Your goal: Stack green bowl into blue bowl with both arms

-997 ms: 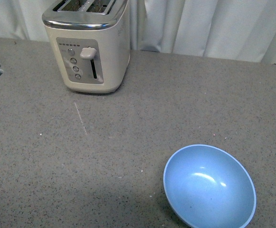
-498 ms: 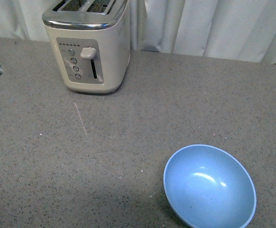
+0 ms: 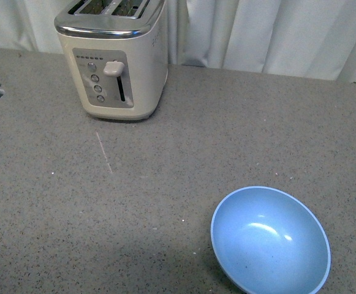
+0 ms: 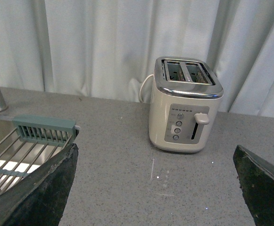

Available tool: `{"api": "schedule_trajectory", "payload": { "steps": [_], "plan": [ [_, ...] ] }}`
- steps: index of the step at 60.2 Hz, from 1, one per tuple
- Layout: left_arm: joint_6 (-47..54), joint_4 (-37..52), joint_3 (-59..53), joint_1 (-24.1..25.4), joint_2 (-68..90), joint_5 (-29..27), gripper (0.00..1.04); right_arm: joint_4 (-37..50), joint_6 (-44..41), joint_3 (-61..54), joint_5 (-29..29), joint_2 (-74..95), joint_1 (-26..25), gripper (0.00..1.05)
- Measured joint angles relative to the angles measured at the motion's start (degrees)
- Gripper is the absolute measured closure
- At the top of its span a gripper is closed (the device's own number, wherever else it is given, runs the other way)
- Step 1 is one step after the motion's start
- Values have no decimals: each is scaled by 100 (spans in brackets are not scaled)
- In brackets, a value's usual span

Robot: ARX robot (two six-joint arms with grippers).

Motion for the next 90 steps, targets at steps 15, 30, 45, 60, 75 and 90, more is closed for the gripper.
{"api": "schedule_trajectory", "payload": {
  "steps": [15, 30, 45, 60, 75, 90],
  "plan": [
    [0, 0, 0, 0, 0, 0, 6, 87, 92, -350, -140, -420, 444, 90],
    [0, 0, 0, 0, 0, 0, 6, 101, 214, -975, -391, -1351, 1355, 102],
    [2, 0, 0, 0, 0, -2, 6, -96, 542, -1344, -509, -2197, 2483, 102],
    [2, 0, 0, 0, 0, 2, 6, -459, 1113, -1366, -426, -2914, 3687, 102],
    [2, 0, 0, 0, 0, 2, 6, -446, 1390, -1493, -299, -2994, 4505, 102],
    [2, 0, 0, 0, 0, 2, 6, -297, 1519, -1692, -240, -3014, 4752, 77]
  ]
}}
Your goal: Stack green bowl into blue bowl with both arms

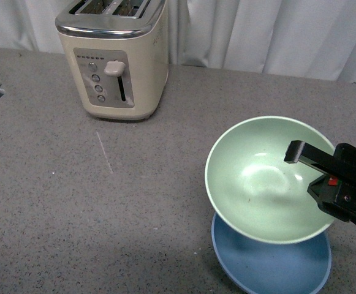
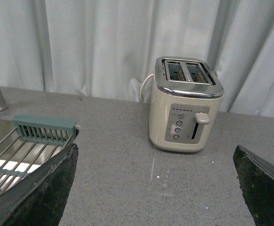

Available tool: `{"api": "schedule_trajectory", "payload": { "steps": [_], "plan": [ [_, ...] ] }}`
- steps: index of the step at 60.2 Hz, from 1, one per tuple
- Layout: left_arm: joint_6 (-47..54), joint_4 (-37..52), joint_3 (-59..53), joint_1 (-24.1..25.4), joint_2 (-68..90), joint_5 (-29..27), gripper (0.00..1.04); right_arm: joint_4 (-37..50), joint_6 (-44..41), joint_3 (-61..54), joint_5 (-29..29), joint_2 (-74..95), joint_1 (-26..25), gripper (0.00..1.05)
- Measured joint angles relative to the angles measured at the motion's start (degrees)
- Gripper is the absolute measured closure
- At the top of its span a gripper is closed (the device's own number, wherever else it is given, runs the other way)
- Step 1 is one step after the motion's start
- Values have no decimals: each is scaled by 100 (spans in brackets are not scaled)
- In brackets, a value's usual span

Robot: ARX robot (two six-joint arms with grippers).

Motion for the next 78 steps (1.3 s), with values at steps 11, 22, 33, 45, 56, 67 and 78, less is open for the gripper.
{"api": "schedule_trajectory", "payload": {
  "steps": [11, 22, 33, 45, 56, 67, 78],
  "plan": [
    [0, 0, 0, 0, 0, -2, 6, -136, -168, -68, 260, -387, -188, 46],
    [0, -2, 0, 0, 2, -17, 6, 4870, -3108, -2120, 334, -988, -1314, 75],
    [0, -2, 0, 0, -2, -2, 6, 3738, -3980, -2636, -540, -3788, -2420, 103],
    [2, -2, 0, 0, -4, 4, 6, 376, -4133, -2754, -656, -7147, -2446, 104],
    [2, -2, 0, 0, -11, 0, 6, -682, -4162, -2747, -649, -8588, -2446, 104],
    [2, -4, 0, 0, -9, -4, 6, -713, -4164, -2752, -638, -8566, -2446, 104],
    [0, -4, 0, 0, -9, 0, 6, -710, -4177, -2752, -647, -8588, -2446, 78]
  ]
}}
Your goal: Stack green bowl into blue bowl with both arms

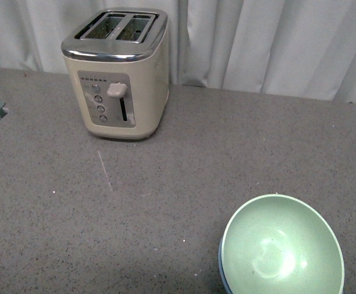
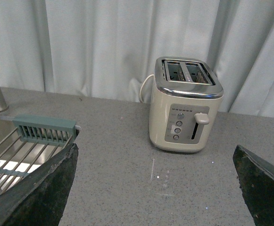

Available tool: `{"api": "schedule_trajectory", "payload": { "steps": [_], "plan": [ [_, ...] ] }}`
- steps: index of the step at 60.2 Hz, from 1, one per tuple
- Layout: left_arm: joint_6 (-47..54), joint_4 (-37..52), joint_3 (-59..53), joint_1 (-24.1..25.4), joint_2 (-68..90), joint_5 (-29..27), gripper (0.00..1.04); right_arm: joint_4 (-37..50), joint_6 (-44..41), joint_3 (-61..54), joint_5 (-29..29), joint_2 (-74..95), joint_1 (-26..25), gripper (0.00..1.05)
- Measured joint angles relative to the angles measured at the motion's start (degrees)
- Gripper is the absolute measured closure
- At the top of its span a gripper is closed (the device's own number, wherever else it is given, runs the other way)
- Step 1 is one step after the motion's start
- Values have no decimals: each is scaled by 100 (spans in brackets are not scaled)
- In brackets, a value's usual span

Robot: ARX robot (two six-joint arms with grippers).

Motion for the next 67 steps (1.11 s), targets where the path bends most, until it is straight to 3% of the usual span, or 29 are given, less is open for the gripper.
{"api": "schedule_trajectory", "payload": {
  "steps": [24, 67],
  "plan": [
    [0, 0, 0, 0, 0, 0, 6, -2, 7, 0, 4, 0, 0, 7],
    [0, 0, 0, 0, 0, -2, 6, -2, 2, 0, 4, 0, 0, 9]
  ]
}}
